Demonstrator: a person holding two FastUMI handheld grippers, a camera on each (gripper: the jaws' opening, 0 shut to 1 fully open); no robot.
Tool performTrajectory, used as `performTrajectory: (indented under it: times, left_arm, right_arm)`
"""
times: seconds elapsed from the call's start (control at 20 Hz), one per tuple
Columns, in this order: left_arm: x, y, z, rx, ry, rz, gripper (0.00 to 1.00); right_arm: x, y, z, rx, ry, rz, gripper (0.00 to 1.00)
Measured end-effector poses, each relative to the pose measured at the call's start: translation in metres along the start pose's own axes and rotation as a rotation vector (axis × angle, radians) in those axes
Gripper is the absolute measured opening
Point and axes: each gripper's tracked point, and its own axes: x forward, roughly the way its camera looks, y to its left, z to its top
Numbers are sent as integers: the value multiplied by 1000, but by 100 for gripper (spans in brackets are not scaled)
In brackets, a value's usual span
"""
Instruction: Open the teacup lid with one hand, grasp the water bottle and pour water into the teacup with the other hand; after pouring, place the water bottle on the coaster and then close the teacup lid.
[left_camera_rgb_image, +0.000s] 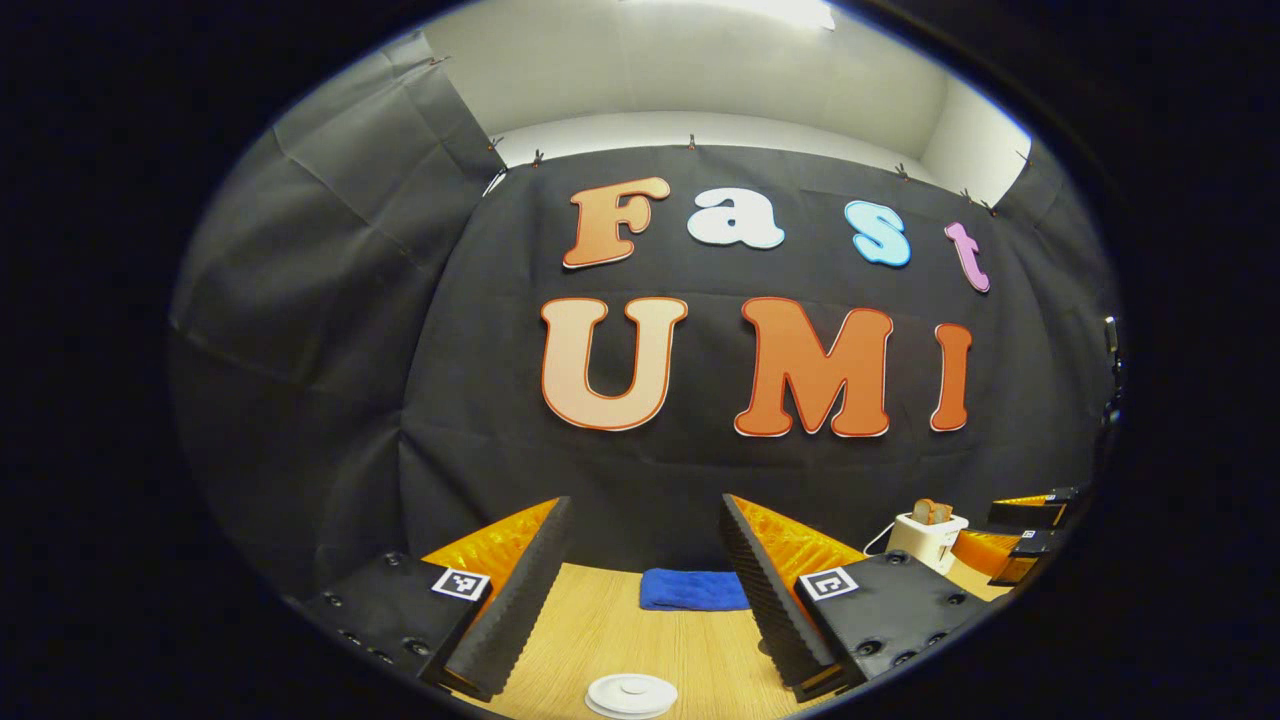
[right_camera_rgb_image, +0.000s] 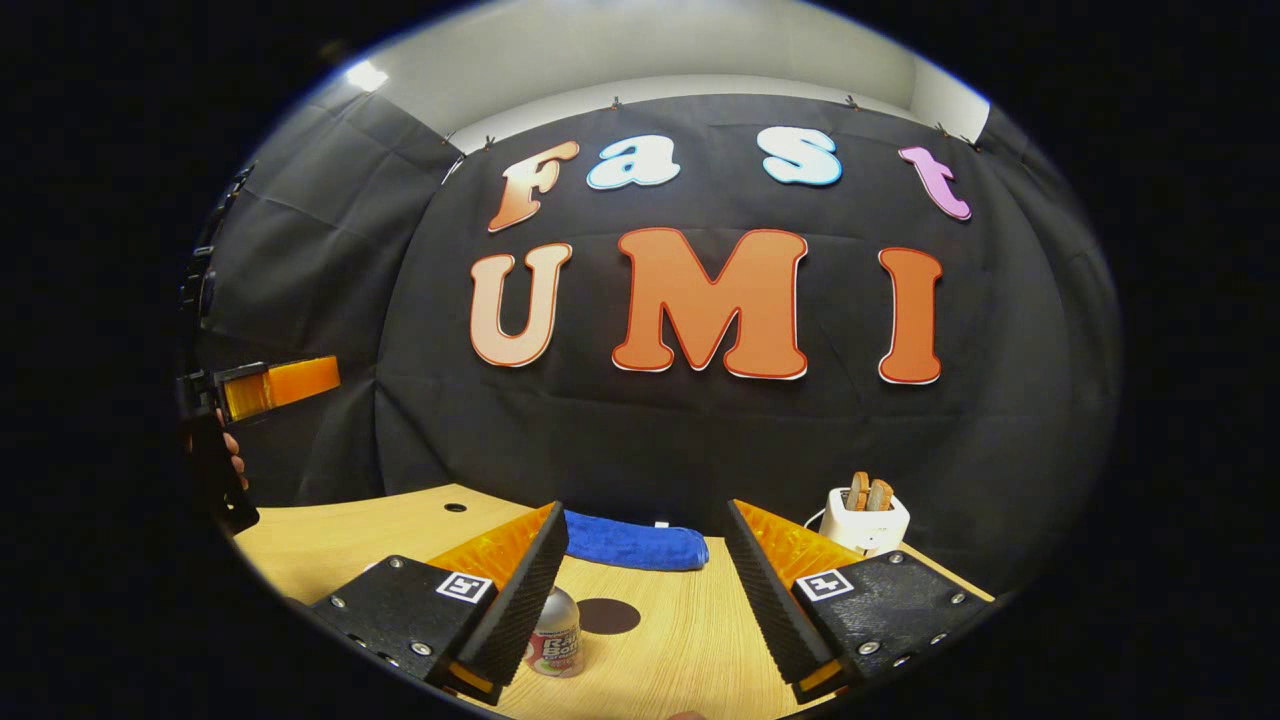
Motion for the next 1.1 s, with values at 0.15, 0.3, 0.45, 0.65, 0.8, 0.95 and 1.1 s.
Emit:
performTrajectory:
  times: [0.15, 0.3, 0.45, 0.65, 0.8, 0.95, 1.1]
  left_arm:
    - [5, 5, -15, 11, 46, 17, 99]
    - [8, 9, -36, 26, 107, 27, 100]
    - [7, 11, -61, 65, 166, 25, 94]
    - [4, 9, -94, 99, 241, 6, 97]
    - [0, 6, -127, 83, 318, -15, 97]
    - [-5, 8, -154, 90, 387, -21, 97]
    - [-11, 10, -181, 93, 448, -29, 100]
  right_arm:
    - [0, 2, -8, -12, 7, 7, 95]
    - [-1, 14, -29, 15, 51, 37, 95]
    - [0, 25, -49, 45, 101, 78, 95]
    - [-1, 41, -68, 46, 129, 130, 95]
    - [-2, 52, -88, 33, 173, 156, 95]
    - [-2, 60, -110, 31, 221, 173, 95]
    - [2, 65, -130, 25, 273, 183, 95]
